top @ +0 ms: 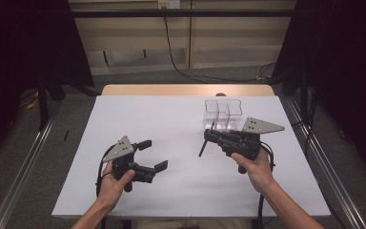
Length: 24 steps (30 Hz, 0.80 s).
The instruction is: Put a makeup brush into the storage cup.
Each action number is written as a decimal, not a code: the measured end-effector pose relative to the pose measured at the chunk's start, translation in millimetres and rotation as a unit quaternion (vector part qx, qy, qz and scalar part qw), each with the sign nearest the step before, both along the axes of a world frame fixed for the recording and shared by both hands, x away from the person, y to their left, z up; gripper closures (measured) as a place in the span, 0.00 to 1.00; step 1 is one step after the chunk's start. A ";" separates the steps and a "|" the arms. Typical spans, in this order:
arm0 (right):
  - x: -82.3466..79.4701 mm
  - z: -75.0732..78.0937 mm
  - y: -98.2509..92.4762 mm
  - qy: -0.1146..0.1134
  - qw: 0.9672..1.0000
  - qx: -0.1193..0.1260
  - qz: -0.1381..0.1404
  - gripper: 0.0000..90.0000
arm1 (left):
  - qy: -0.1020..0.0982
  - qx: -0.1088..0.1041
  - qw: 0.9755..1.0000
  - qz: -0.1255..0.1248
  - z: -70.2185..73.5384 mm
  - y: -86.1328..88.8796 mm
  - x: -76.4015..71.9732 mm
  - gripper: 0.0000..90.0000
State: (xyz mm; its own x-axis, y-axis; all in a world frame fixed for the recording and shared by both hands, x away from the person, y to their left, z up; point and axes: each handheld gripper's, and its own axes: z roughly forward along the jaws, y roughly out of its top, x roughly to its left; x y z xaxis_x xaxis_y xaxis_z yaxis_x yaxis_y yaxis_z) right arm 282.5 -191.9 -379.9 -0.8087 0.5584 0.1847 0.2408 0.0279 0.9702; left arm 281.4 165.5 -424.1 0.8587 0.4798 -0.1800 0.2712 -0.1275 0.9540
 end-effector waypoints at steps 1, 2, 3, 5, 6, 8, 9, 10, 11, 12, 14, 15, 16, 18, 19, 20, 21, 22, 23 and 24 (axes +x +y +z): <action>0.8 -0.3 -1.1 0.001 1.000 0.000 -0.001 0.93 | 0.004 -0.001 1.000 0.001 -0.4 1.4 -0.7 0.03; 1.3 -0.5 -2.0 0.001 1.000 -0.001 -0.003 0.93 | 0.003 0.002 1.000 0.001 -1.4 3.2 -1.6 0.03; 2.0 -0.8 -2.8 0.001 1.000 0.001 -0.004 0.93 | 0.000 0.002 1.000 0.002 -2.9 4.5 -2.5 0.03; 2.5 -1.1 -4.1 0.000 1.000 0.003 -0.006 0.93 | -0.001 0.011 1.000 0.006 -6.1 8.4 -3.9 0.03; 2.5 -1.3 -4.4 0.000 1.000 0.002 -0.008 0.93 | -0.003 0.014 1.000 0.008 -7.5 10.2 -4.3 0.03; 3.1 -1.9 -5.3 0.000 1.000 0.003 -0.008 0.93 | 0.001 0.008 1.000 0.014 -8.1 13.5 -6.7 0.03; 3.7 -2.0 -5.8 0.000 1.000 0.003 -0.008 0.93 | -0.002 0.012 1.000 0.013 -7.4 14.7 -8.3 0.03; 4.0 -1.9 -6.4 0.000 1.000 0.003 -0.010 0.93 | -0.007 0.016 1.000 0.016 -6.5 15.9 -10.2 0.03; 4.6 -1.9 -7.1 -0.001 1.000 0.002 -0.011 0.93 | -0.008 0.012 1.000 0.015 -5.8 17.3 -11.5 0.03; 5.1 -1.8 -7.9 -0.001 1.000 0.002 -0.013 0.93 | -0.009 0.013 1.000 0.016 -5.1 19.4 -12.2 0.03; 5.7 -1.3 -9.7 -0.001 1.000 0.000 -0.018 0.93 | -0.013 0.017 0.999 0.026 -4.8 25.1 -12.5 0.03; 5.9 -1.1 -10.8 -0.001 1.000 0.000 -0.020 0.93 | -0.012 0.020 0.999 0.027 -5.3 28.6 -11.6 0.03; 6.2 -0.9 -11.9 -0.002 1.000 -0.001 -0.023 0.93 | -0.013 0.019 0.999 0.029 -6.4 32.1 -10.8 0.03; 6.8 -0.8 -14.7 -0.002 1.000 0.000 -0.026 0.93 | -0.011 0.024 0.999 0.042 -9.0 37.7 -10.7 0.03; 7.1 -0.6 -16.3 -0.001 1.000 -0.003 -0.028 0.93 | -0.009 0.025 0.999 0.045 -10.3 40.3 -10.9 0.03; 7.8 -0.6 -18.1 -0.002 1.000 -0.004 -0.031 0.93 | -0.009 0.023 0.999 0.049 -11.7 42.4 -11.1 0.03; 8.6 -0.8 -20.0 -0.001 0.999 -0.004 -0.033 0.93 | -0.010 0.028 0.998 0.049 -12.4 44.3 -11.4 0.03; 9.6 -1.0 -21.8 0.000 0.999 -0.002 -0.037 0.93 | -0.011 0.033 0.998 0.051 -13.2 45.5 -11.8 0.03; 10.8 -1.4 -23.7 0.002 0.999 -0.002 -0.039 0.93 | -0.012 0.034 0.998 0.053 -13.9 46.3 -12.6 0.03; 12.1 -1.9 -25.0 0.004 0.999 -0.004 -0.043 0.93 | -0.011 0.030 0.998 0.052 -14.8 47.0 -13.4 0.03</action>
